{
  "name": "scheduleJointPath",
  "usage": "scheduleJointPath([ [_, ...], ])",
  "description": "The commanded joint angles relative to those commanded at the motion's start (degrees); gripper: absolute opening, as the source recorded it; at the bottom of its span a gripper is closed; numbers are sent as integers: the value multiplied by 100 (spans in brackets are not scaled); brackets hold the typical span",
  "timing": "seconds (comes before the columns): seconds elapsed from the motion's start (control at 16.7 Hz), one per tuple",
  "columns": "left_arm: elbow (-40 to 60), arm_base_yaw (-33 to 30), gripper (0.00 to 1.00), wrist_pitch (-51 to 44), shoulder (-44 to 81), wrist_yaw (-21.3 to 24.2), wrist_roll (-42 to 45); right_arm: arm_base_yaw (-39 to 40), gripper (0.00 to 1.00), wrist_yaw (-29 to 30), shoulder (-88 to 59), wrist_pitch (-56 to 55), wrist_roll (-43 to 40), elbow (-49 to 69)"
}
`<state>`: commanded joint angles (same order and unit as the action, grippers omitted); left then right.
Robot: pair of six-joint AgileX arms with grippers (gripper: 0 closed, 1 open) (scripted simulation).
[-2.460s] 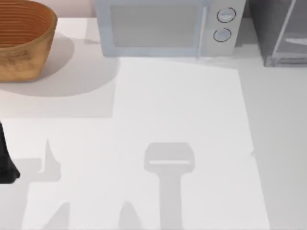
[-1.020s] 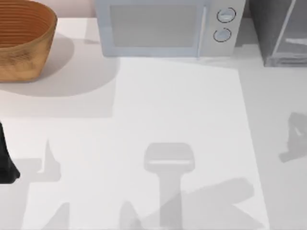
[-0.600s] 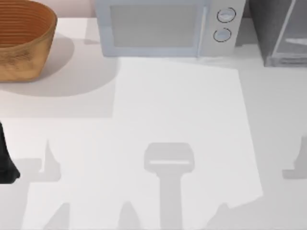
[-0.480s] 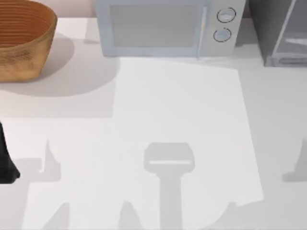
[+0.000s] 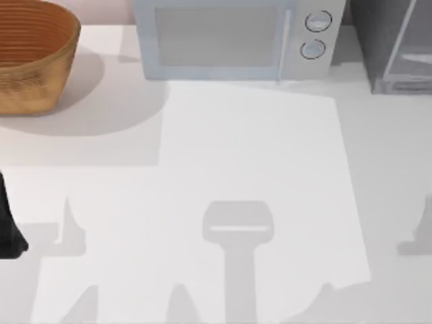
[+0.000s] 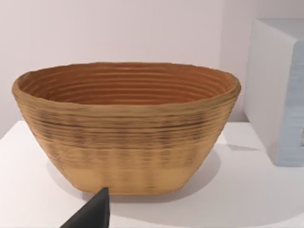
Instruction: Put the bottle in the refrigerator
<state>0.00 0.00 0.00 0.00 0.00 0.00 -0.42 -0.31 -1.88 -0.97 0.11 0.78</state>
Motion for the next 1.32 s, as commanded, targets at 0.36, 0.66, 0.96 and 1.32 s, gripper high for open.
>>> scheduleJointPath([
  [0.36, 0, 0, 100, 0, 0, 0, 0, -209, 1, -232, -1710, -945, 53, 826],
  [0.66, 0, 0, 100, 0, 0, 0, 0, -509, 1, -518, -4050, -2201, 78, 1923],
  [0.96, 0, 0, 100, 0, 0, 0, 0, -845, 1, -819, -6606, -3544, 75, 3094],
  [1.32, 0, 0, 100, 0, 0, 0, 0, -1218, 1, -1148, -9418, -5007, 66, 4368],
])
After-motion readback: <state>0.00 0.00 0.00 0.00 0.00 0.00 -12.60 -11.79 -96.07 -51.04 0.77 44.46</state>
